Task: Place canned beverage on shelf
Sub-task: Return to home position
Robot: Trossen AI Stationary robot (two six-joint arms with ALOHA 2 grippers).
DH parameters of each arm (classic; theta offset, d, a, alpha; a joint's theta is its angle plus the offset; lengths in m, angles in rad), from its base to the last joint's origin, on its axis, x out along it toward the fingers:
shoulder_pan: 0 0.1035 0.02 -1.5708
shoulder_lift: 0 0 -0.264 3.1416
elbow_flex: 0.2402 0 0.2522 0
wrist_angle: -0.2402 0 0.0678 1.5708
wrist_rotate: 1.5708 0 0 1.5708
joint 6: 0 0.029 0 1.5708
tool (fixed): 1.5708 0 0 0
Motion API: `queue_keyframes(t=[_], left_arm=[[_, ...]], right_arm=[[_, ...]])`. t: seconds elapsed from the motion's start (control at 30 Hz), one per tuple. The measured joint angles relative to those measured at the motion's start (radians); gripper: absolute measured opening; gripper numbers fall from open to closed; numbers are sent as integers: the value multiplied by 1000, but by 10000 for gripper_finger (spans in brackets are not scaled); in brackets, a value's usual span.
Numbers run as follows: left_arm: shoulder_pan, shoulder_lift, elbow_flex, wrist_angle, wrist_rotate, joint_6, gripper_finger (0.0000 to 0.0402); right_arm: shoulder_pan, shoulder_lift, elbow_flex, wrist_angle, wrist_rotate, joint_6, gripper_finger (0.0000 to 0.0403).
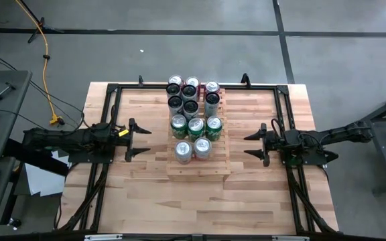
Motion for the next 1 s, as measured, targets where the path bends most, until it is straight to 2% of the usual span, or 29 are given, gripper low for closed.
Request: queue_keyframes(t=[0.27, 0.43, 0.6, 1.0], left_arm=[[-1, -23, 0, 1, 0, 0, 335], [-1, -145, 0, 3, 0, 0, 335], [-10, -148, 3, 108, 3, -1, 335], [-10, -147, 0, 74, 3, 0, 335]], right_arm=[[0, 0, 0, 0, 0, 0, 264], [0, 0, 0, 0, 0, 0, 264], [0, 0, 0, 1, 0, 0, 264], [0, 0, 0, 0, 0, 0, 264]])
